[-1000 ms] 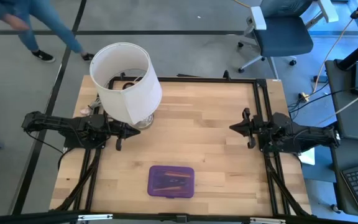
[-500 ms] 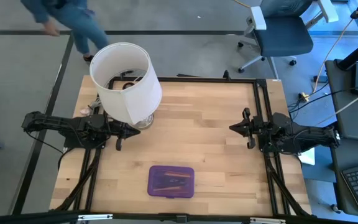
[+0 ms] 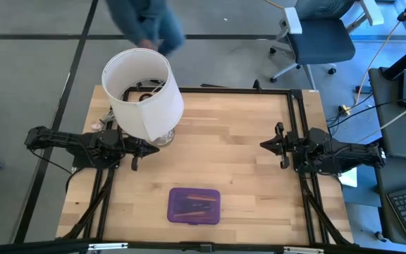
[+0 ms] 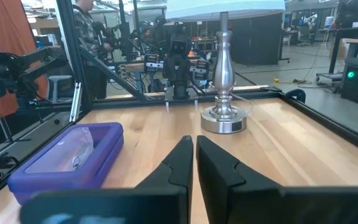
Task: Pick & place school supplies into a supply box
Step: Return to Home Position
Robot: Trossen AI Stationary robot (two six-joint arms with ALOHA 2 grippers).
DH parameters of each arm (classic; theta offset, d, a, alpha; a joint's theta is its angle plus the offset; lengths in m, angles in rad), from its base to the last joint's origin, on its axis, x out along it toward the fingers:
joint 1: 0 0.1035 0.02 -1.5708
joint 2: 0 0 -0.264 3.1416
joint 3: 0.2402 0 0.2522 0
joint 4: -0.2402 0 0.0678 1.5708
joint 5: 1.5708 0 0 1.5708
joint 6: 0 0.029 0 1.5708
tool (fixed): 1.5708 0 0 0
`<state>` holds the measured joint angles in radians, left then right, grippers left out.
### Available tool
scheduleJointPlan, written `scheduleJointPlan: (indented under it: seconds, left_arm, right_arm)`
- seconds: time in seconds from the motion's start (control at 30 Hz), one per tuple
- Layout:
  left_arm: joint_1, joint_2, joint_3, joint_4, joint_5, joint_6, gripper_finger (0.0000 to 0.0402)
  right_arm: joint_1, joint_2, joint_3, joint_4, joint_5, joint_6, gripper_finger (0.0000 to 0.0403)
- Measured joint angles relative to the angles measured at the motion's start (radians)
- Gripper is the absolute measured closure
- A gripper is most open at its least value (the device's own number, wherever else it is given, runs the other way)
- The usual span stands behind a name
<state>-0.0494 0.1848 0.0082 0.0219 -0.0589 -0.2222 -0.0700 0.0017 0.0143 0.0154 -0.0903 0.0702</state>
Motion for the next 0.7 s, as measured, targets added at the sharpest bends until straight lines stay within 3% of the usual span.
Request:
scheduleJointPlan:
  seconds: [0.7]
  left_arm:
    - [0.0, 0.0, 0.0, 0.0, 0.0, 0.0, 0.0392]
  right_arm:
    - [0.0, 0.0, 0.0, 0.0, 0.0, 0.0, 0.0375]
